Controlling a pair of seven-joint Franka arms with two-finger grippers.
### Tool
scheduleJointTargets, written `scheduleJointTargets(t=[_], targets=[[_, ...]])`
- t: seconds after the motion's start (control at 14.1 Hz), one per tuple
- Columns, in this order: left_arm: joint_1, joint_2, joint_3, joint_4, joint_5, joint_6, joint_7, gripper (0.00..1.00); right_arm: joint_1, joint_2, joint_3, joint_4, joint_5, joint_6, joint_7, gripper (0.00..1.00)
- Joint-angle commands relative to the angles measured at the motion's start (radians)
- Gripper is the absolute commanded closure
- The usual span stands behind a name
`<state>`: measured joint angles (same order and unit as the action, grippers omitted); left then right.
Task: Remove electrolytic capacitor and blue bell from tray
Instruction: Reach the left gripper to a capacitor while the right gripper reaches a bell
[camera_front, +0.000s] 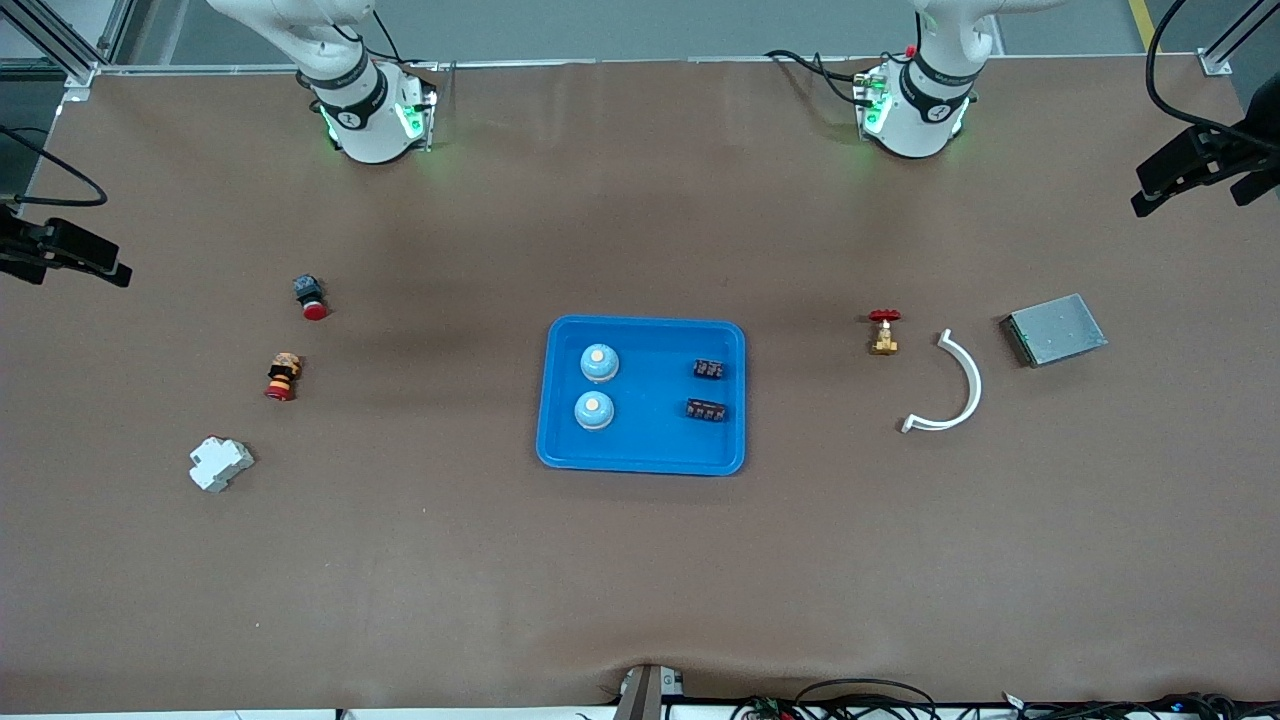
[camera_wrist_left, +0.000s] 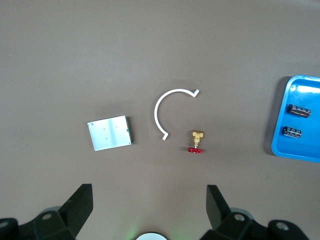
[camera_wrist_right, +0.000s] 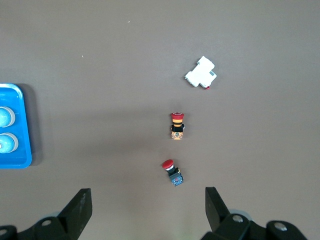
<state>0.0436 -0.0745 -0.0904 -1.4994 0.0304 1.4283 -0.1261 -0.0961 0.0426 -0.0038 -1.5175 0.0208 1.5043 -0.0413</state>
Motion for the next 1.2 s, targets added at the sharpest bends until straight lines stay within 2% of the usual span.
scheduleJointTargets(t=[0.0, 0.42, 0.71, 0.92, 1.13], targets=[[0.002, -0.004, -0.005, 0.011, 0.006, -0.008, 0.02, 0.0, -0.013, -0.026, 0.008, -0.024, 0.007, 0.002, 0.015, 0.0], [0.004, 0.01, -0.003, 0.008, -0.003, -0.002, 0.02, 0.0, -0.013, -0.026, 0.008, -0.026, 0.008, 0.004, 0.015, 0.0], [-0.022, 0.103, -0.017, -0.013, -0.03, 0.055, 0.009, 0.0, -0.007, -0.026, 0.01, -0.032, 0.022, 0.002, 0.02, 0.0], [-0.044, 0.136, -0.043, -0.073, -0.03, 0.147, -0.108, 0.0, 0.025, -0.026, 0.011, -0.038, 0.03, 0.007, 0.079, 0.0], [-0.057, 0.162, -0.1, -0.143, -0.03, 0.234, -0.297, 0.0, 0.087, -0.023, 0.011, -0.052, 0.031, 0.011, 0.164, 0.0]])
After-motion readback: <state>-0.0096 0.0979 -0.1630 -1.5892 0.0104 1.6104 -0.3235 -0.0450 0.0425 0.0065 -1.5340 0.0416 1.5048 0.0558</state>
